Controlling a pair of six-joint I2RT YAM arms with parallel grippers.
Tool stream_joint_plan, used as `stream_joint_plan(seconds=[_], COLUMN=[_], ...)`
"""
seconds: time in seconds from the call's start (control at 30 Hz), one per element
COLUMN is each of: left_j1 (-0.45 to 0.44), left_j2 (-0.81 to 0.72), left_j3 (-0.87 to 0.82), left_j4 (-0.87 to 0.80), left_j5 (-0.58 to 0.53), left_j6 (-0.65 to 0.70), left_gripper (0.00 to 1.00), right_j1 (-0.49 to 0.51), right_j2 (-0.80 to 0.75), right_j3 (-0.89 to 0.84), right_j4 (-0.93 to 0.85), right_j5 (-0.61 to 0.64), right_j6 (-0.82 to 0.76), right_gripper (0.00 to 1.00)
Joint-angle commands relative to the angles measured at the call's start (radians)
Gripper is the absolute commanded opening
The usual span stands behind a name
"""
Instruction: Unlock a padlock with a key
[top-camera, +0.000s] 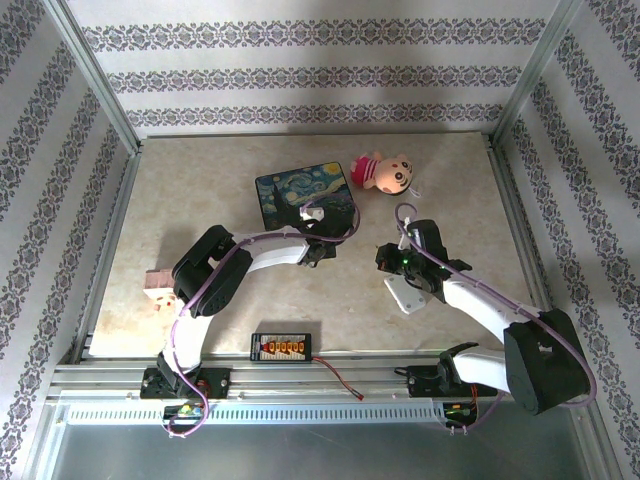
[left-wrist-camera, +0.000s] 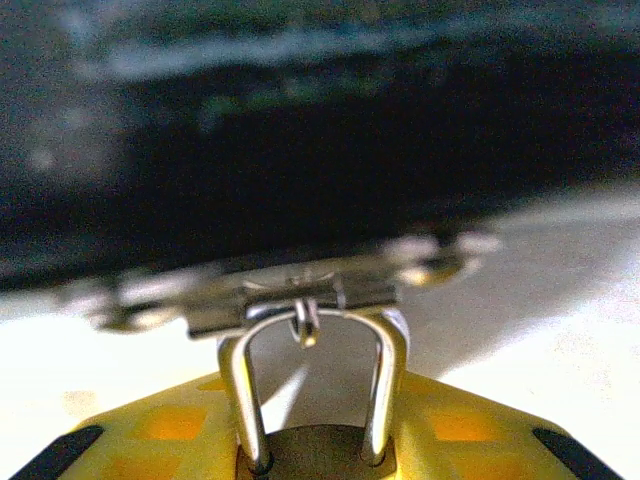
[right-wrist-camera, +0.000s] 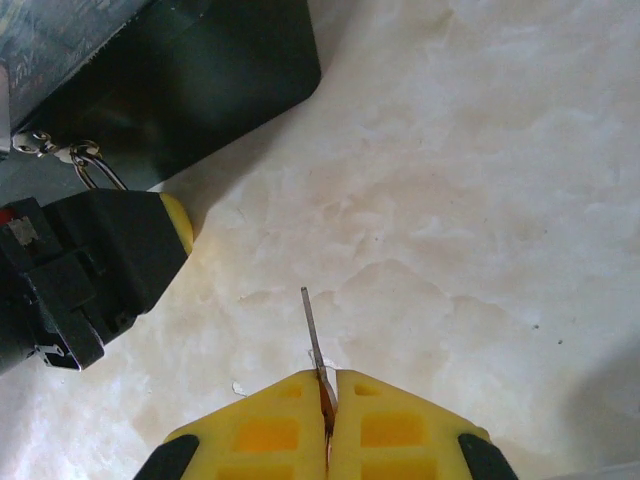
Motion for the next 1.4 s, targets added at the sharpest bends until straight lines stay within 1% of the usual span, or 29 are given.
stream_joint_plan(seconds=[0.0,0.1,0.13,0.17,0.23,0.43,0.5,0.7,0.73,0.83,0.93,1.07,1.27,1.37], left_j1=[0.012,0.014,0.014,0.014,0.02,0.066,0.071,0.071,0.071,0.071,0.071,0.071,0.071,0.071], left_j2=[0.009,0.002,-0.005,-0.012,-0.03,-0.059,-0.068,-0.077,-0.077,-0.078,-0.083,-0.089,-0.099,-0.107], left_j3=[0.017,0.023,0.024,0.025,0.025,0.022,0.017,0.01,0.004,-0.023,-0.046,-0.067,-0.071,-0.079], left_j4=[0.0,-0.003,-0.003,-0.005,-0.003,0.023,0.035,0.058,0.071,0.126,0.155,0.205,0.203,0.206], left_j5=[0.007,0.029,0.039,0.051,0.099,0.297,0.331,0.393,0.407,0.432,0.423,0.438,0.447,0.449], left_j6=[-0.005,-0.008,-0.013,-0.018,-0.04,-0.12,-0.134,-0.18,-0.196,-0.233,-0.259,-0.284,-0.279,-0.281], left_gripper=[0.32,0.18,0.14,0.13,0.13,0.13,0.13,0.14,0.14,0.14,0.14,0.14,0.14,0.14], right_j1=[-0.001,-0.001,-0.001,0.001,0.002,0.018,0.035,0.086,0.092,0.118,0.154,0.189,0.212,0.219], right_j2=[-0.023,-0.021,-0.021,-0.021,-0.021,-0.003,0.005,0.047,0.061,0.106,0.159,0.244,0.374,0.431], right_j3=[-0.011,-0.009,-0.011,-0.015,-0.034,-0.131,-0.148,-0.178,-0.205,-0.213,-0.209,-0.201,-0.198,-0.19], right_j4=[0.014,0.015,0.018,0.024,0.058,0.301,0.346,0.484,0.505,0.581,0.634,0.715,0.869,0.911], right_j5=[0.014,0.01,0.007,0.005,-0.006,-0.111,-0.122,-0.13,-0.131,-0.138,-0.116,-0.092,-0.07,-0.06], right_j6=[0.011,0.008,0.008,0.006,0.004,-0.017,-0.035,-0.07,-0.071,-0.07,-0.064,-0.043,-0.009,-0.007], right_gripper=[0.0,0.0,0.0,0.0,0.0,0.0,0.0,0.0,0.0,0.0,0.0,0.0,0.0,0.0])
